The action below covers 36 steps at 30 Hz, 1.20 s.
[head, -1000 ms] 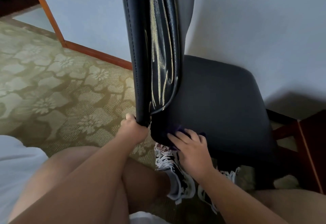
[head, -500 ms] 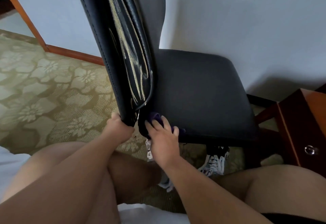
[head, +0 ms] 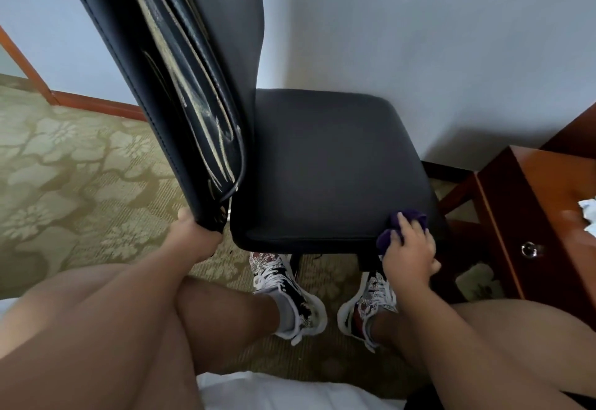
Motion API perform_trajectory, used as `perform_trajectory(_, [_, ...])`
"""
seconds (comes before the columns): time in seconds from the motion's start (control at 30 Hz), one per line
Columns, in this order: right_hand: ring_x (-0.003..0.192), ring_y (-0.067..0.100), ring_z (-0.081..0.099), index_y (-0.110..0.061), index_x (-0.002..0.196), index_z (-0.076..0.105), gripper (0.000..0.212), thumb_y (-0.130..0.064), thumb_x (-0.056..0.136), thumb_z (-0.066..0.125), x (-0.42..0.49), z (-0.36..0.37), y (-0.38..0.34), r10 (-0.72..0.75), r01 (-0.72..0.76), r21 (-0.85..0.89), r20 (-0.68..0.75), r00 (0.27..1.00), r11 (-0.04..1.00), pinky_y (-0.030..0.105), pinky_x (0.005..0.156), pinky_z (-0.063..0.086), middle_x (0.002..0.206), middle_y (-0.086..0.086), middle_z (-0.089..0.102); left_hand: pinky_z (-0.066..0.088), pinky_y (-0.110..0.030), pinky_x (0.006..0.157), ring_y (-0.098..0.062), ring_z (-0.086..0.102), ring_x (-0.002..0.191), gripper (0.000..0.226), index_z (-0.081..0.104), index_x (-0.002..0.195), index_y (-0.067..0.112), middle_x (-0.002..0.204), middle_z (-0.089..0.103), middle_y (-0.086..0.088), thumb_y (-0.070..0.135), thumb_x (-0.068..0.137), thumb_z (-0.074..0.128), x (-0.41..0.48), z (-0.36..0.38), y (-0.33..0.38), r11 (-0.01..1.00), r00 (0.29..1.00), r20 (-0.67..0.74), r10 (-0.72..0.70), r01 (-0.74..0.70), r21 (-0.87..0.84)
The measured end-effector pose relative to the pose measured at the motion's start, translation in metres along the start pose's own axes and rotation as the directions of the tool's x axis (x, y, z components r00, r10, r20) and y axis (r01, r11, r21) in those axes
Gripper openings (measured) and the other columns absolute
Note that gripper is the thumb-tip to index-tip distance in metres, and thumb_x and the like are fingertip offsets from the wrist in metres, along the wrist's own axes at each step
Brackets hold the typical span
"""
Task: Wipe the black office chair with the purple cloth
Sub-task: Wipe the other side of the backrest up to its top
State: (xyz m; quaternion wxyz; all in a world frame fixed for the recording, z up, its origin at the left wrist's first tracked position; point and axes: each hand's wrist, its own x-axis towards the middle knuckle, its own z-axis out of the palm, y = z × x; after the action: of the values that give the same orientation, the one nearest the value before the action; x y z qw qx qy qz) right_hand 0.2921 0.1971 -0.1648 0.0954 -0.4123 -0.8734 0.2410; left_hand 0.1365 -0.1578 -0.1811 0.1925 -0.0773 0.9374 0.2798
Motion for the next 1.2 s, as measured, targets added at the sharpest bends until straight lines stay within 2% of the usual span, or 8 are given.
perform_trajectory(0.17, [0.148, 0.023, 0.018, -0.032, 0.146, 0.048, 0.043, -0.023, 0.104, 0.047, -0.009, 0.009, -0.028, 0.078, -0.074, 0.095, -0.04, 0.996, 0.993, 0.055, 0.108, 0.022, 0.154, -0.01, 0.04, 0.04, -0.022, 0.044, -0.015, 0.061, 0.071, 0.054, 0.063, 0.112, 0.013, 0.103, 0.054, -0.002, 0.031, 0.064, 0.078, -0.018, -0.006, 0.01, 0.999, 1.0, 0.006, 0.023, -0.024, 0.033])
perform_trajectory(0.4, [0.14, 0.021, 0.028, -0.037, 0.141, 0.051, 0.045, -0.02, 0.1, 0.054, -0.067, 0.044, -0.099, -0.364, 0.365, 0.034, 0.192, 0.911, 0.93, 0.044, 0.106, 0.023, 0.145, -0.011, 0.05, 0.047, -0.027, 0.06, -0.019, 0.06, 0.078, 0.058, 0.061, 0.117, 0.012, 0.087, 0.059, 0.002, 0.022, 0.067, 0.088, -0.047, -0.028, 0.026, 0.984, 0.999, 0.046, 0.015, -0.023, 0.178])
perform_trajectory(0.53, [0.121, 0.028, 0.044, -0.041, 0.143, 0.041, 0.051, -0.029, 0.097, 0.06, -0.078, 0.051, -0.124, -0.354, 0.298, 0.217, 0.298, 0.887, 0.93, 0.034, 0.094, 0.03, 0.134, -0.001, 0.052, 0.04, -0.022, 0.049, -0.01, 0.056, 0.064, 0.043, 0.059, 0.11, 0.018, 0.077, 0.059, 0.006, 0.013, 0.075, 0.083, -0.062, -0.039, 0.031, 0.996, 1.0, 0.007, 0.019, -0.019, 0.093])
perform_trajectory(0.7, [0.117, 0.025, 0.051, -0.028, 0.119, 0.069, 0.029, -0.032, 0.09, 0.068, -0.083, 0.054, -0.15, -0.551, 0.441, 0.364, 0.297, 0.78, 0.82, 0.048, 0.102, 0.042, 0.123, -0.003, 0.056, 0.038, -0.025, 0.048, -0.011, 0.054, 0.064, 0.03, 0.055, 0.104, 0.019, 0.079, 0.057, 0.003, 0.014, 0.083, 0.074, -0.068, -0.044, 0.04, 0.998, 0.994, -0.082, 0.067, -0.068, -0.002])
perform_trajectory(0.83, [0.109, 0.023, 0.056, -0.021, 0.11, 0.073, 0.022, -0.025, 0.089, 0.072, -0.077, 0.052, -0.179, -0.646, 0.482, 0.477, 0.274, 0.713, 0.735, 0.042, 0.098, 0.046, 0.117, -0.002, 0.058, 0.04, -0.026, 0.053, -0.016, 0.058, 0.071, 0.03, 0.058, 0.111, 0.015, 0.088, 0.063, -0.001, 0.012, 0.085, 0.073, -0.065, -0.04, 0.039, 0.994, 0.993, -0.075, 0.092, -0.096, -0.052])
perform_trajectory(0.93, [0.091, 0.017, 0.058, -0.017, 0.089, 0.069, 0.006, -0.02, 0.087, 0.074, -0.078, 0.053, -0.198, -0.656, 0.442, 0.56, 0.263, 0.708, 0.701, 0.03, 0.081, 0.047, 0.097, -0.001, 0.061, 0.043, -0.03, 0.066, -0.022, 0.059, 0.08, 0.033, 0.057, 0.114, 0.015, 0.086, 0.06, 0.002, 0.012, 0.085, 0.073, -0.062, -0.04, 0.036, 0.993, 0.993, -0.082, 0.087, -0.093, -0.07])
perform_trajectory(1.03, [0.078, 0.014, 0.062, -0.019, 0.076, 0.067, 0.011, -0.019, 0.083, 0.075, -0.088, 0.071, -0.205, -0.595, 0.351, 0.603, 0.266, 0.758, 0.717, 0.034, 0.071, 0.053, 0.083, -0.004, 0.064, 0.043, -0.028, 0.056, -0.017, 0.061, 0.071, 0.024, 0.062, 0.105, 0.011, 0.08, 0.066, 0.002, 0.015, 0.083, 0.068, -0.059, -0.041, 0.034, 0.996, 0.994, -0.085, 0.076, -0.079, -0.033])
perform_trajectory(1.2, [0.093, 0.026, 0.06, -0.021, 0.094, 0.075, 0.012, -0.02, 0.084, 0.068, -0.091, 0.094, -0.203, -0.655, 0.517, 0.429, 0.292, 0.697, 0.741, 0.046, 0.078, 0.054, 0.092, -0.003, 0.067, 0.041, -0.023, 0.05, -0.012, 0.063, 0.068, 0.023, 0.07, 0.103, 0.011, 0.083, 0.071, -0.001, 0.013, 0.081, 0.062, -0.055, -0.043, 0.036, 0.998, 0.995, -0.094, 0.042, -0.046, -0.038])
